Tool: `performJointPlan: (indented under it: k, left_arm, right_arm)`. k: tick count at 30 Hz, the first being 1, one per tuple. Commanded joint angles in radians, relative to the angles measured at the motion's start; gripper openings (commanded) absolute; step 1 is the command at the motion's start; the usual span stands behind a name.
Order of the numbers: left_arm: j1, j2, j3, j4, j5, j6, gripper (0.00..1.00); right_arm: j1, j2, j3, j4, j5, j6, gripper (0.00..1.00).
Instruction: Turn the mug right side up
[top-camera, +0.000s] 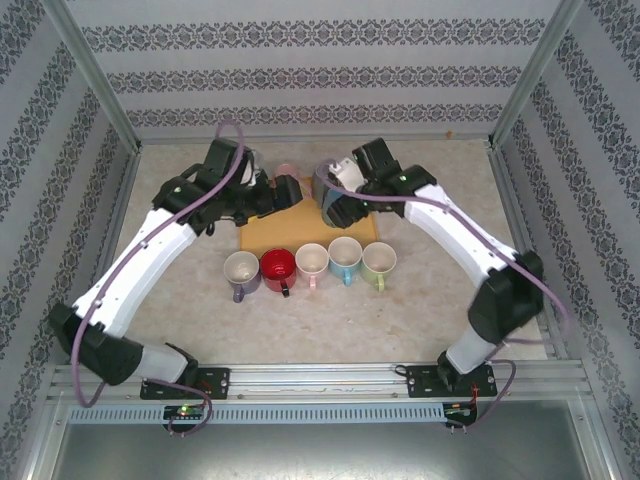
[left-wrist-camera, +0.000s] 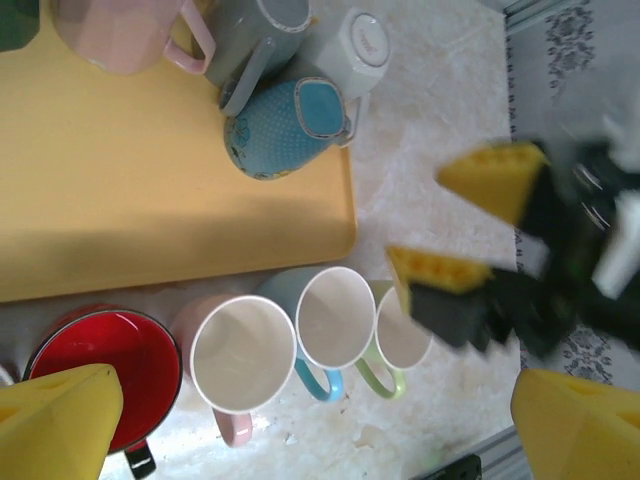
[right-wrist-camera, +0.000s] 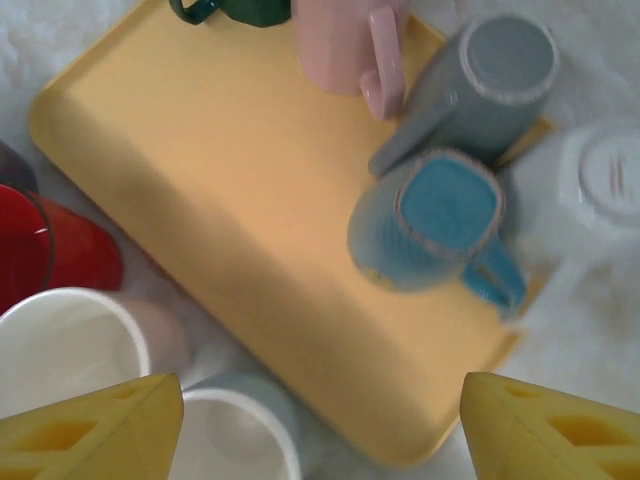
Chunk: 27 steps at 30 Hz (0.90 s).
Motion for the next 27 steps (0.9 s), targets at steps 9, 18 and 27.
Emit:
performJointPlan:
  k: [9, 18, 27]
  left_arm:
    - [0.01, -0.197, -0.126, -0.101, 0.006, 0.104, 1.0]
    - [0.022, -0.243, -0.212, -0.065, 0.038, 0.114, 1.0]
    - [0.034, -0.257, -0.262, -0.038, 0.052, 0.105, 1.0]
  right_arm:
    - [-0.073, 0.264, 0.232, 0.023, -0.154, -0.433, 0.74]
    - [-0.086, 0.364, 0.276, 0.064, -0.075, -0.352, 0.74]
    - [-0.074, 0.407, 0.291, 0.069, -0.087, -0.342, 0.73]
